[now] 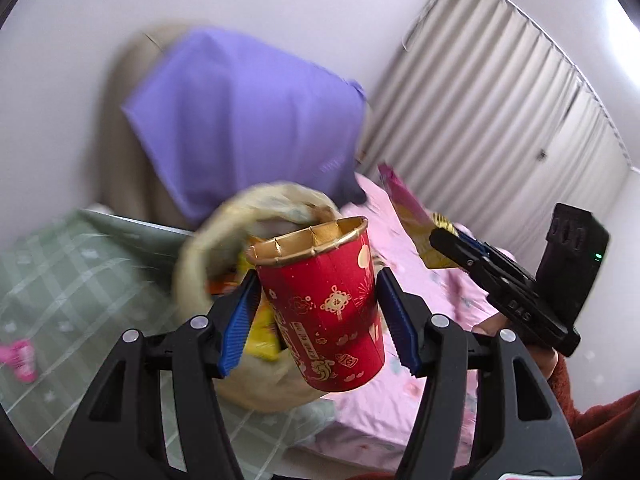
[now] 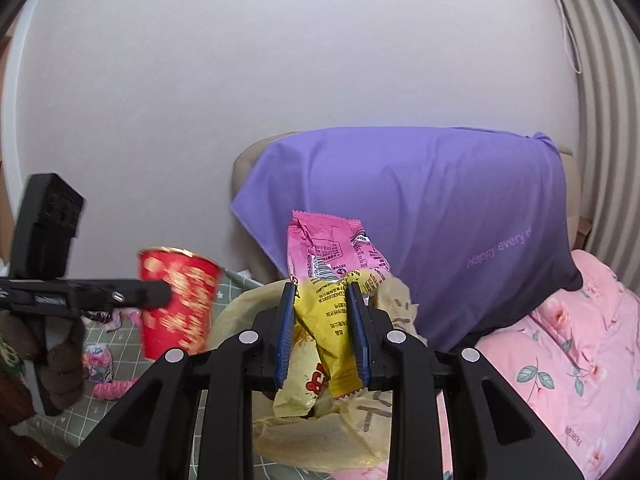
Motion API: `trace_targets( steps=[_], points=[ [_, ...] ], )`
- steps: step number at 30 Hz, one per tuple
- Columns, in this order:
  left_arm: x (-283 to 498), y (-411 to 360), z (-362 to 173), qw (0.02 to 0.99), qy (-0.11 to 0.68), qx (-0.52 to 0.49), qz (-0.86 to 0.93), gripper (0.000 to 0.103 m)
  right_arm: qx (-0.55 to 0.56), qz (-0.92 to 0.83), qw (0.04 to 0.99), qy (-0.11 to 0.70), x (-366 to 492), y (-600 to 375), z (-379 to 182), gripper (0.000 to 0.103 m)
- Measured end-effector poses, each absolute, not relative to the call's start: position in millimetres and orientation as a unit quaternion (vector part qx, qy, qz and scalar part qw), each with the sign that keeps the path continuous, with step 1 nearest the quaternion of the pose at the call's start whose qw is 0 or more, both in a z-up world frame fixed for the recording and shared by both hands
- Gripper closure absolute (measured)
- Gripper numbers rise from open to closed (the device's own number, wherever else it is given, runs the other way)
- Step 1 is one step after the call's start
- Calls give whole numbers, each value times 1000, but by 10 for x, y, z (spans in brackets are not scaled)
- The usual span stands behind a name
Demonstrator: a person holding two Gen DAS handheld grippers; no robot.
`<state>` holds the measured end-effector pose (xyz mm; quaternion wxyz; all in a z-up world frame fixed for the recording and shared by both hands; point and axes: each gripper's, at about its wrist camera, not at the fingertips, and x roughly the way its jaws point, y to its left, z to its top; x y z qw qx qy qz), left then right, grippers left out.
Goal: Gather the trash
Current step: 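Carry the red cup and pink-yellow wrapper with both tools to the yellow bag, then open both tools to drop the cup and wrapper into the yellow bag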
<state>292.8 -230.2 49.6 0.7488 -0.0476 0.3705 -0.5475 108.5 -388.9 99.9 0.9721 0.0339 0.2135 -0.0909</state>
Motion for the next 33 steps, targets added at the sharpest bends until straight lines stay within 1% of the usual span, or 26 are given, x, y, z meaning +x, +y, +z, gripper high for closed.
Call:
trace_targets(
  steps=[2, 5, 7, 9, 12, 15, 18, 20, 21, 22, 23, 24, 25, 26, 27, 28, 33],
  points=[
    [2981, -2548, 383, 736, 390, -31, -553, 46, 39, -94, 972, 213, 1099, -3919, 993, 78],
    [2986, -2930, 153, 747, 401, 47, -529, 46, 53, -88, 972, 213, 1122, -3967, 966, 78],
    [3012, -3032, 9, 767, 393, 109, -495, 48, 60, -84, 971, 216, 1169, -3988, 945, 78],
    [3111, -2993, -124, 773, 404, 126, -472, 48, 71, -70, 969, 224, 1287, -4031, 870, 78],
    [3297, -2870, -257, 770, 424, 102, -466, 52, 84, -59, 965, 241, 1465, -4073, 729, 78],
    [3384, -2826, -310, 767, 428, 85, -470, 52, 94, -47, 960, 260, 1597, -4084, 572, 78],
    [3472, -2734, -328, 756, 438, 46, -485, 51, 77, -48, 957, 276, 1682, -4069, 454, 78],
    [3527, -2677, -324, 744, 452, 9, -493, 47, 56, -56, 956, 282, 1725, -4056, 402, 77],
    [3560, -2641, -310, 737, 457, -9, -498, 46, 48, -59, 956, 285, 1746, -4053, 374, 74],
    [3576, -2604, -287, 731, 461, -25, -503, 43, 42, -60, 954, 289, 1761, -4052, 341, 73],
    [3592, -2577, -271, 726, 462, -38, -508, 41, 43, -59, 953, 296, 1776, -4058, 305, 71],
    [3606, -2542, -247, 721, 463, -52, -513, 40, 45, -57, 951, 301, 1786, -4059, 282, 64],
    [3617, -2491, -213, 719, 459, -64, -518, 35, 43, -58, 949, 307, 1793, -4052, 243, 59],
    [3618, -2457, -179, 719, 455, -72, -520, 29, 38, -60, 948, 310, 1785, -4042, 229, 57],
    [3612, -2414, -136, 722, 450, -78, -519, 28, 32, -63, 948, 311, 1776, -4025, 218, 52],
    [3603, -2403, -76, 727, 446, -80, -515, 28, 26, -65, 948, 311, 1759, -4004, 209, 50],
    [3422, -2160, 149, 780, 414, -70, -464, 27, 20, -62, 953, 297, 1670, -3958, 281, 50]
  ],
)
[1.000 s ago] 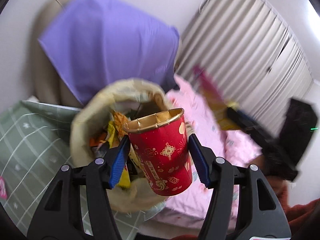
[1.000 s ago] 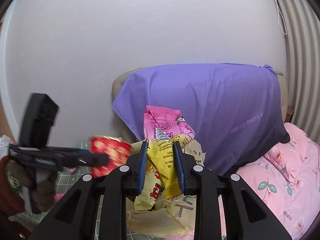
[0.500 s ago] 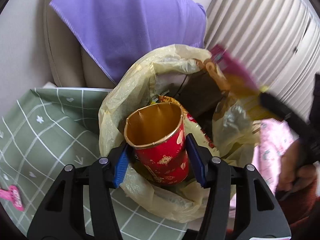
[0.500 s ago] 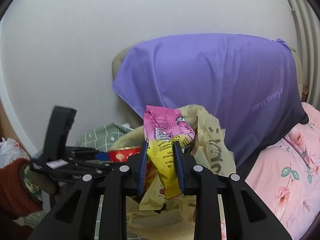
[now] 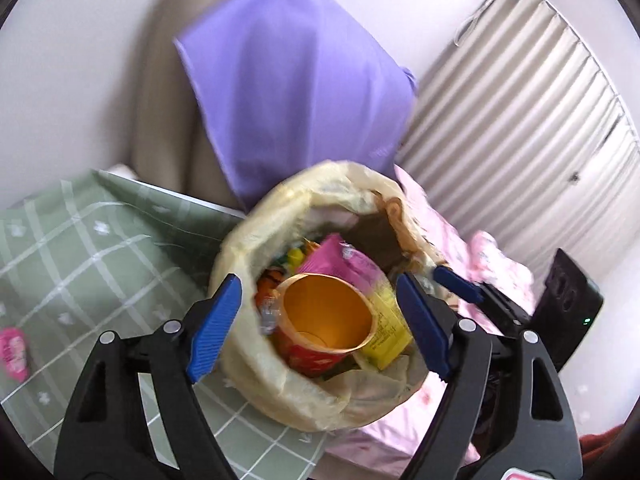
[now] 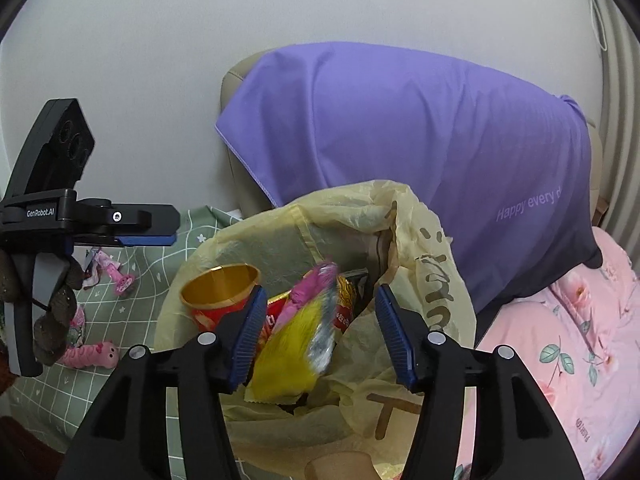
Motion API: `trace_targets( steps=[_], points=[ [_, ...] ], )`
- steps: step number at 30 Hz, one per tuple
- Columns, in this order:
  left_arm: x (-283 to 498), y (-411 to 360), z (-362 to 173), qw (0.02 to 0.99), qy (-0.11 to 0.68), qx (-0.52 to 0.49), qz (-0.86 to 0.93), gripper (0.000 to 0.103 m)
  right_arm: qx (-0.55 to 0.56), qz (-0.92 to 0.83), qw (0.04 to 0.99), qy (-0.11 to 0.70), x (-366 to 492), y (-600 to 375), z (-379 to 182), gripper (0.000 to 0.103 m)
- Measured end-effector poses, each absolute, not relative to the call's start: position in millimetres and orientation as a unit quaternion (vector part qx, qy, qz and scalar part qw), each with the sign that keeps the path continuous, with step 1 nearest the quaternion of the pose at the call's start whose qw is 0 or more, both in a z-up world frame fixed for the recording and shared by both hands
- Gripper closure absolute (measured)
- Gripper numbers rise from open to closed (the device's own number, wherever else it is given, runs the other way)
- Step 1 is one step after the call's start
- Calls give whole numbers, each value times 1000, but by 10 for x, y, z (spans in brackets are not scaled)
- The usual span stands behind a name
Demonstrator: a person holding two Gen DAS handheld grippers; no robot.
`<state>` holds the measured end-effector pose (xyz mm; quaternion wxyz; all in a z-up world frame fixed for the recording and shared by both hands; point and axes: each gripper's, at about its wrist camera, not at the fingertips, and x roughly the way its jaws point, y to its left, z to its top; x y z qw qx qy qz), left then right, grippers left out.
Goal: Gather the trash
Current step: 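Open both tools to drop the cup and wrapper into the yellow bag, then move both open tools back over the table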
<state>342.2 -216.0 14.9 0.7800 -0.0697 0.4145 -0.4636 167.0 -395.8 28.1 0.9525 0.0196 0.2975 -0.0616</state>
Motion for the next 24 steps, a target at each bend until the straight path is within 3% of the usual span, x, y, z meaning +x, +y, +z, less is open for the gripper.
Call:
trace_targets(
  steps=[14, 24],
  points=[
    [2807, -585, 156, 907, 332, -54, -255, 27, 11, 85, 960, 267, 1770, -3385, 428, 44],
    [2520, 847, -52, 930, 348, -97, -71, 27, -41, 185, 929, 317, 2222, -2596, 14, 44]
  ],
)
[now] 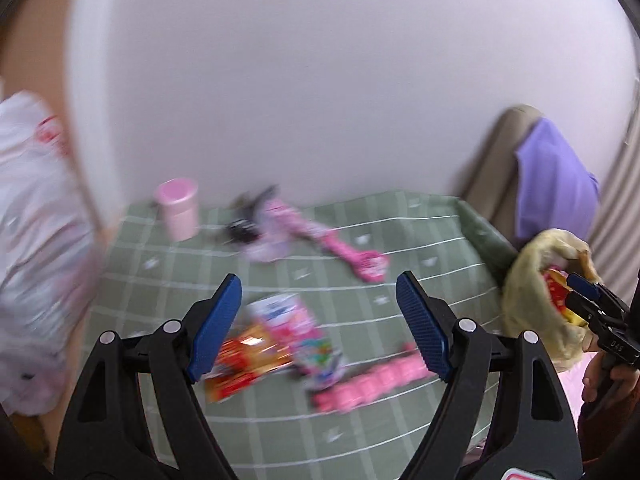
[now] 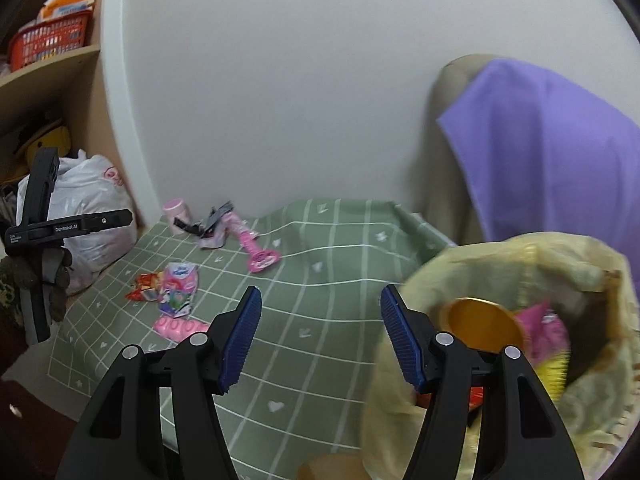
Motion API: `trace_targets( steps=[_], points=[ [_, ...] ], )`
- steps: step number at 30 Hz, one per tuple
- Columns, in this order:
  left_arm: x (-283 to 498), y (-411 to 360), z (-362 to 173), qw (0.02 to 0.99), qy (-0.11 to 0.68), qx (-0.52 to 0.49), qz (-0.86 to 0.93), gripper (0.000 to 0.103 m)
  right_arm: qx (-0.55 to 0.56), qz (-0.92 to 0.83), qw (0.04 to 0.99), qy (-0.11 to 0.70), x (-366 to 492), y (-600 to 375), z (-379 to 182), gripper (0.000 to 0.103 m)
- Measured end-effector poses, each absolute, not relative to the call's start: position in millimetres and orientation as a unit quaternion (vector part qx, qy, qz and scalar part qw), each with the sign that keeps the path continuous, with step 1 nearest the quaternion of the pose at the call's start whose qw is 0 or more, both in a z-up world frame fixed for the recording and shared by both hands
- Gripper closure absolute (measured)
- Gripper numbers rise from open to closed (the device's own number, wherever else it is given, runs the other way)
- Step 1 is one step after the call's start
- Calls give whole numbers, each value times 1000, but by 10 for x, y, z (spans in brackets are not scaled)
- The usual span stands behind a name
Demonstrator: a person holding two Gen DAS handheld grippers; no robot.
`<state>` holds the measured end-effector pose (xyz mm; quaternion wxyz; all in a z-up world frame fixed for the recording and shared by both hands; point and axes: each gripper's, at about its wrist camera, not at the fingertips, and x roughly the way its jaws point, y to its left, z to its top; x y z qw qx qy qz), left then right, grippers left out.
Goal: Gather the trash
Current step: 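Move both open tools back over the table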
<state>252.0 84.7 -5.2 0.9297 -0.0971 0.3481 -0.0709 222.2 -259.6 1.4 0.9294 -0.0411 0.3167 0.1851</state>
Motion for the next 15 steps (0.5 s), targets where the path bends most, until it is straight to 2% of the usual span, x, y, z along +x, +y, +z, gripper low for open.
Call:
trace_targets(
  steps=[8, 15],
  points=[
    [2490, 1145, -200, 925, 363, -94, -62, 27, -70, 218, 912, 340, 2446, -2017, -287, 44],
    [3180, 1146, -449, 916, 385, -84, -72, 27, -89, 198, 907, 361, 2739, -1748, -502, 44]
  ],
)
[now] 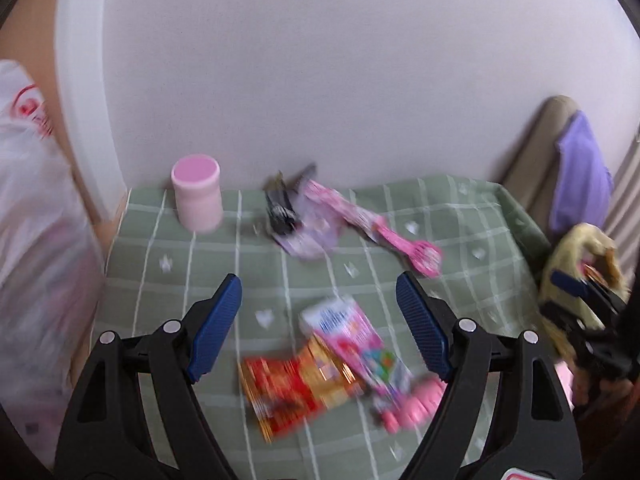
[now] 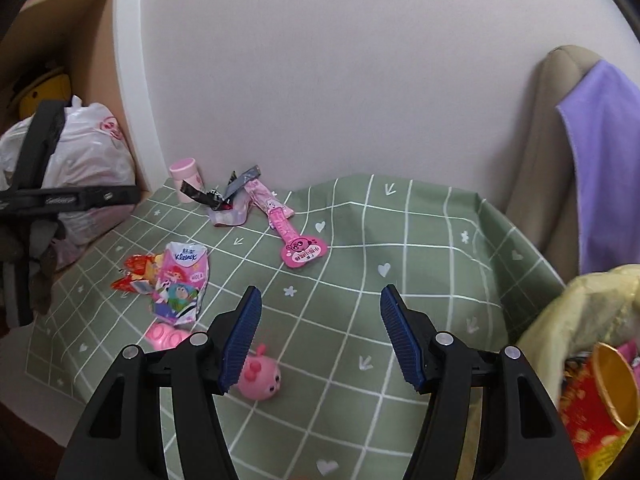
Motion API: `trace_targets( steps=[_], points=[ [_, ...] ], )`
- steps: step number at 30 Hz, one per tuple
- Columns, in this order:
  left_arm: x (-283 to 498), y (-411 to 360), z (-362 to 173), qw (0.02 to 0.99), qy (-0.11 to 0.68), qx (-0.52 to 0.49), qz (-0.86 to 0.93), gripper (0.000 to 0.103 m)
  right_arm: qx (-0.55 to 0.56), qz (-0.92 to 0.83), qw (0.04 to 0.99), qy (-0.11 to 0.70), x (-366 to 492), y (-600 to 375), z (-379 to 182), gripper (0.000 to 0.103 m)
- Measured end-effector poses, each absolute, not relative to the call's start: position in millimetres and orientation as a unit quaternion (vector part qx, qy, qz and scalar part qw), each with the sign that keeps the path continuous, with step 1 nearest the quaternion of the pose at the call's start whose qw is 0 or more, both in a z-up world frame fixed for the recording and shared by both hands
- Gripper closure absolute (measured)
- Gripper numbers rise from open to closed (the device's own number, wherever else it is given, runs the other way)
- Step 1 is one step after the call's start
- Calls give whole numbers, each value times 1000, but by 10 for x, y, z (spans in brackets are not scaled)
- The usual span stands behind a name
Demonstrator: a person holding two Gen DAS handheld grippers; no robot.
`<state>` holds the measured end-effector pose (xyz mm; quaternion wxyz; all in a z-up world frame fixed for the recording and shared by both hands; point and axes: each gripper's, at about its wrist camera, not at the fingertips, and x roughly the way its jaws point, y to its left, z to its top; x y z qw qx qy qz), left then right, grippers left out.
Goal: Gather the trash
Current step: 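Move both open tools back over the table, then grasp the dark foil wrapper with the left tool while the right tool grasps the pink candy stick pack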
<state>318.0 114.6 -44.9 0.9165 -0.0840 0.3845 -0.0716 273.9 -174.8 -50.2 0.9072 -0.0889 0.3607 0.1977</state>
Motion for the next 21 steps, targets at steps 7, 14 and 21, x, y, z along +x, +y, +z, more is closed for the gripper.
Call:
trace_targets(
  steps=[7, 14, 21],
  points=[
    [4116, 1156, -875, 901, 426, -65, -52, 33, -103, 188, 889, 404, 3062, -1618, -679, 44],
    [4490, 1270, -1193, 869, 476, -119, -62, 80, -126, 195, 886, 401, 3492, -1298, -706, 44],
    [3849, 1452, -1100, 863, 474, -165, -59, 83, -149, 246, 863, 415, 3992, -768, -886, 45]
  ],
)
